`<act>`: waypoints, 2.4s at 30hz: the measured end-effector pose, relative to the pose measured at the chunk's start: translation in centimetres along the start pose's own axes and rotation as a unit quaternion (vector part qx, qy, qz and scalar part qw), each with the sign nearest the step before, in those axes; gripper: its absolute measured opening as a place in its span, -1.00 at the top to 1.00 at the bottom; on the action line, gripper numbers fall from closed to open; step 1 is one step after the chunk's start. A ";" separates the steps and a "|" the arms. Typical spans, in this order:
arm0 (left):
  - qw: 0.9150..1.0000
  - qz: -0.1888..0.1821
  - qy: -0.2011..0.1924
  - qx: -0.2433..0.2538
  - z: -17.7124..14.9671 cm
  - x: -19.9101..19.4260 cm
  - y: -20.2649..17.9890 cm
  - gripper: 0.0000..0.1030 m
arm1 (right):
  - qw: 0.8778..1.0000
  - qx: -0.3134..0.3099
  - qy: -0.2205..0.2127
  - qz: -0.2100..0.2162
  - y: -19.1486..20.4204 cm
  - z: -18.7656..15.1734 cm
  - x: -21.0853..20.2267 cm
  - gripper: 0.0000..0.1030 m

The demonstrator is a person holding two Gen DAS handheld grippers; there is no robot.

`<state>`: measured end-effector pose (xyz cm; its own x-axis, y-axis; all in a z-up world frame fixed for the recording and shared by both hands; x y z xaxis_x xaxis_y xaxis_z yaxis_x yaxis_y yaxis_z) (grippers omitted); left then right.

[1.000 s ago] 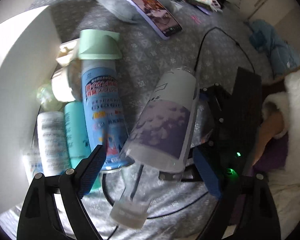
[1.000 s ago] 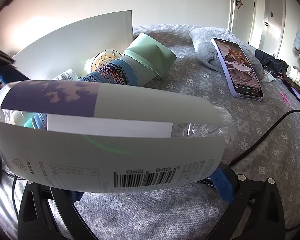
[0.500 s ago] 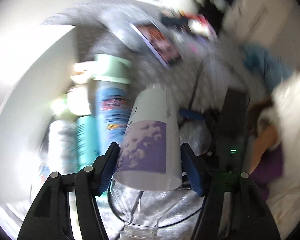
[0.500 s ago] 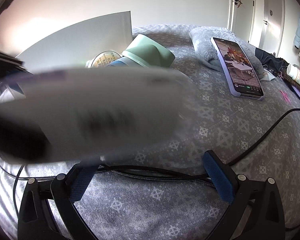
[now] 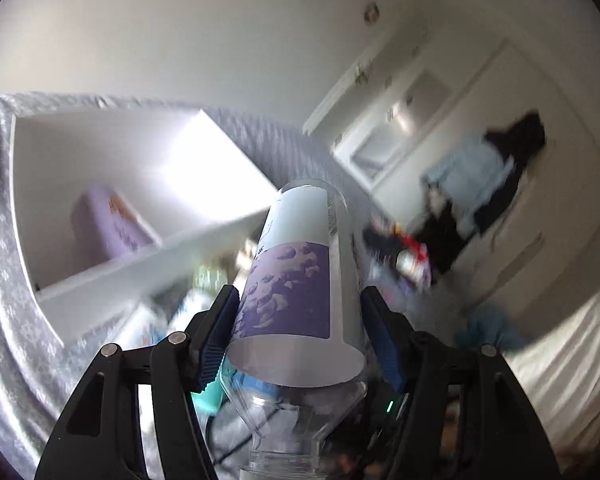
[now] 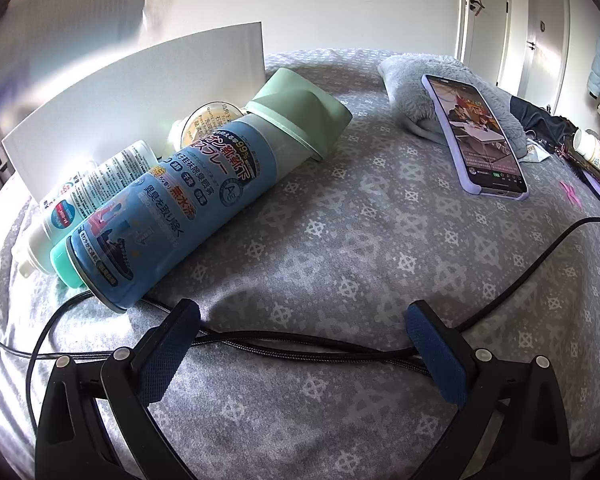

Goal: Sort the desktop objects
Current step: 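Lower the bottle into the white box beside the mug with the left tool, then grasp the light-blue spray can with the right tool, then carry the spray can into the white box and open the right tool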

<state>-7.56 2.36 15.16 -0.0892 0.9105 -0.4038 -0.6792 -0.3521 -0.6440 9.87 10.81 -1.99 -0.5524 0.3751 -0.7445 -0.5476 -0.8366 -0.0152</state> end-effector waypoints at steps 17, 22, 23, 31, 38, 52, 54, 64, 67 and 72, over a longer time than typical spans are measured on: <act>0.959 0.204 -0.102 -0.167 5.8 2.3 12.4 -0.36 | 1.000 0.000 -0.001 0.000 -1.7 0.9 1.4 -1.00; 0.953 0.254 -0.105 -0.126 3.5 0.5 8.9 -0.91 | 1.000 0.000 -0.001 0.000 -2.0 1.2 1.8 -1.00; 0.951 0.266 -0.112 -0.110 2.5 -0.4 8.0 -0.91 | 1.000 0.000 -0.001 0.000 -2.0 1.2 1.8 -1.00; 0.917 0.377 -0.101 -0.081 -8.8 -4.5 6.5 -0.99 | 1.000 0.016 -0.004 0.016 -3.0 2.1 1.9 -1.00; 0.894 0.430 -0.111 -0.058 -15.1 -5.4 5.8 -0.99 | 0.987 0.014 -0.017 0.159 -4.1 7.5 -0.6 -1.00; 0.890 0.434 -0.053 -0.132 -17.6 -3.8 10.5 -0.99 | 0.962 0.061 0.175 0.203 -0.3 11.4 10.1 -0.48; 0.887 0.443 -0.046 -0.122 -17.6 -3.5 10.5 -0.99 | 0.959 0.088 0.185 0.197 -0.1 11.8 11.1 -0.48; 0.856 0.510 -0.005 -0.091 -17.6 -1.9 11.1 -0.99 | 0.934 0.118 0.170 0.291 -2.8 11.0 7.1 -0.09; 0.859 0.502 -0.012 -0.098 -17.7 -2.2 11.2 -0.99 | 0.933 0.094 0.138 0.318 -3.3 12.1 3.9 -0.02; 0.858 0.504 -0.015 -0.095 -17.7 -2.3 11.3 -0.99 | 0.936 0.078 0.065 0.336 -2.8 16.8 0.2 0.01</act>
<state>-2.08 -7.60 -2.68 -0.5827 0.1265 -0.8028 -0.1142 -0.9908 -0.0732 0.74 19.91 9.17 -0.7300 -0.2750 -0.6256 -0.1941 -0.7943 0.5757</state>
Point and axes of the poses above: each gripper's, at about its wrist camera, not at the fingertips, and x roughly the way its jaws point, y to its left, z to its top, the point moved 7 cm from there along x, roughly the way its jaws point, and after that the axes turned 4 degrees about -z, right-handed, at the moved point
